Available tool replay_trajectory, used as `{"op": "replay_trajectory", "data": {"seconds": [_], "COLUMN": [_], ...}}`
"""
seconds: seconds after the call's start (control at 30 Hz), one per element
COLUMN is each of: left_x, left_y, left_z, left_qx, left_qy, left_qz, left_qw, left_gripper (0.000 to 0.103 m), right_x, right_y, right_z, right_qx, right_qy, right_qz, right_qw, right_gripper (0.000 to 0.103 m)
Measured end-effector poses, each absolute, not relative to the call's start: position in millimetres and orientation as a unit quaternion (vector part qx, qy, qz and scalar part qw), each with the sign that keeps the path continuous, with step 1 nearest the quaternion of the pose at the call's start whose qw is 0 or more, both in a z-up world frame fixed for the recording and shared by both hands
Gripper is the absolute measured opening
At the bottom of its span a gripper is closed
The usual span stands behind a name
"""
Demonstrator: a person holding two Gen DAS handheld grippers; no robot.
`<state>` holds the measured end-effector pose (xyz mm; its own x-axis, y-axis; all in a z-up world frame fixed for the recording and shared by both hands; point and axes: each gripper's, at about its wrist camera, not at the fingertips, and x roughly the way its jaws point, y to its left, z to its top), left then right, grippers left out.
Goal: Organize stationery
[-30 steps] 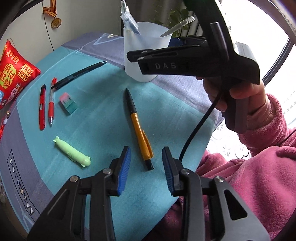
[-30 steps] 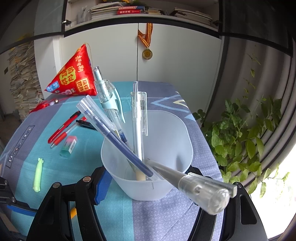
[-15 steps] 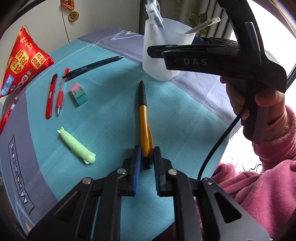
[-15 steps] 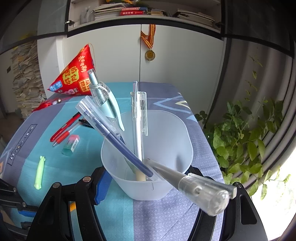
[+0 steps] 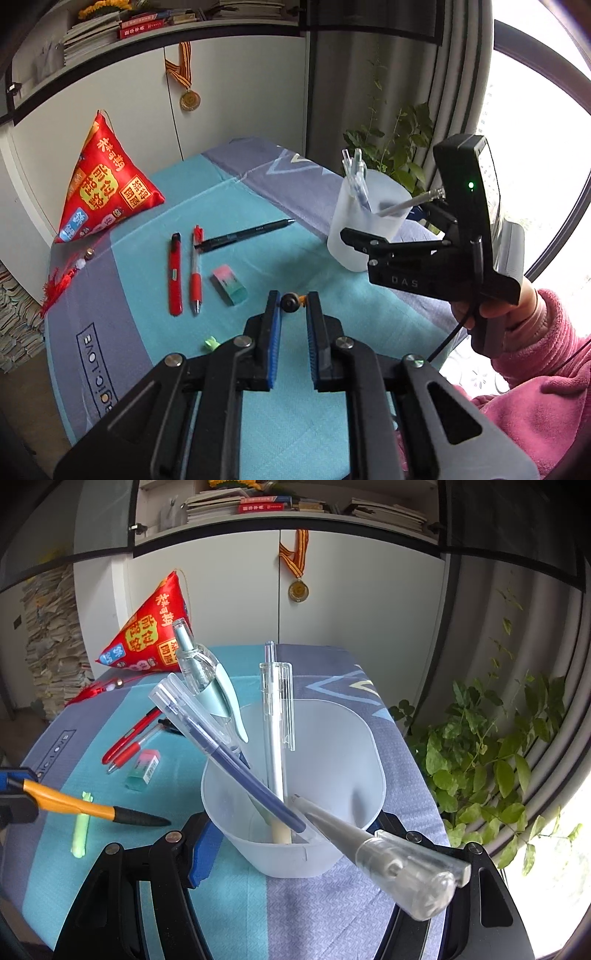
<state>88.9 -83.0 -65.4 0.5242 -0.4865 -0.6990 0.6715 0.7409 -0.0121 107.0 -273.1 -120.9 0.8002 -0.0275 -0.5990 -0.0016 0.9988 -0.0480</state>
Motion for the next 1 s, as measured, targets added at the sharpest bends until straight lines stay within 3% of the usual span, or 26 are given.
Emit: {"op": "replay_trajectory", "data": {"seconds": [0.63, 1.0], "left_x": [92, 89], "left_y": [-84, -104], "left_z": [-36, 16], "left_qx": [0.124, 0.129], "left_qy": [0.325, 0.266], "left_qz": [-0.337, -0.368], "left_qw": [0.875, 0.882], "left_gripper": [0.011, 0.011], "right_x": [106, 106], "right_y": [-271, -271], "right_z": [-120, -120], "right_qx": [-0.022, -0.022], "right_qy": [0.315, 0.315], "right_qz": [-0.007, -0.008], "right_qw": [0.949, 0.949], "right_gripper": [0.069, 0.069]}}
